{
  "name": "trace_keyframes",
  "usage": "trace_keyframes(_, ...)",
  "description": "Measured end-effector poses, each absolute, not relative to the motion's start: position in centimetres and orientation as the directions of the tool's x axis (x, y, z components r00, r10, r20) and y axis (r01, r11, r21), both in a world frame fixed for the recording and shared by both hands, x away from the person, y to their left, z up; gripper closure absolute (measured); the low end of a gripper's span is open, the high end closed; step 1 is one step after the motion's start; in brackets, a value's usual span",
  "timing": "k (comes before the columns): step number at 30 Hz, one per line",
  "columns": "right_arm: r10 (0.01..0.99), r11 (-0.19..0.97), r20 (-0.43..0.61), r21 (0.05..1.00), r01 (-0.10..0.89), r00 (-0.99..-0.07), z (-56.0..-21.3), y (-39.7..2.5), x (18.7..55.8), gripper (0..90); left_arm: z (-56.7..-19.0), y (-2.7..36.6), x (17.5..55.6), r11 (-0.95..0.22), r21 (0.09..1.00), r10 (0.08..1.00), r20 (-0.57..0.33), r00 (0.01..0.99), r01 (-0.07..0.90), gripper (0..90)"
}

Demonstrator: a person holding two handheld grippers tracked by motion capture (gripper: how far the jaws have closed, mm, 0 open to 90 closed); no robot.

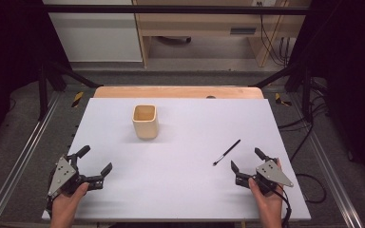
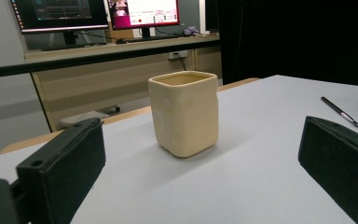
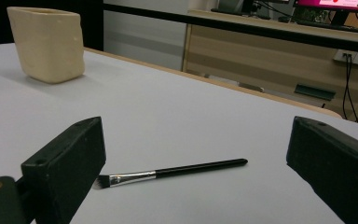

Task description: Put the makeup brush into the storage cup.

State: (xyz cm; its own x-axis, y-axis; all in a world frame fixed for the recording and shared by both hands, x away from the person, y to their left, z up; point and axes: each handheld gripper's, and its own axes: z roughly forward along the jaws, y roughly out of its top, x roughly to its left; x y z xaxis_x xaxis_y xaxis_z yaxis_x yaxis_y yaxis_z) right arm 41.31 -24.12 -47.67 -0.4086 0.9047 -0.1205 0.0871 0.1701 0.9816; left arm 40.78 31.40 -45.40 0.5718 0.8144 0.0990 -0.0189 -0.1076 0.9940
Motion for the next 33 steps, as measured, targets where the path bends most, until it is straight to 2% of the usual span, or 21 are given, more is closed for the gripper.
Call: trace_keyframes(33,0.905,0.177,-0.132,0.981,0.077,-0.405,-47.39,-24.17,40.97,4.5,-45.57,31.09,40.77,-0.141,0.99,0.805,0.115,0.582,-0.001,0.6)
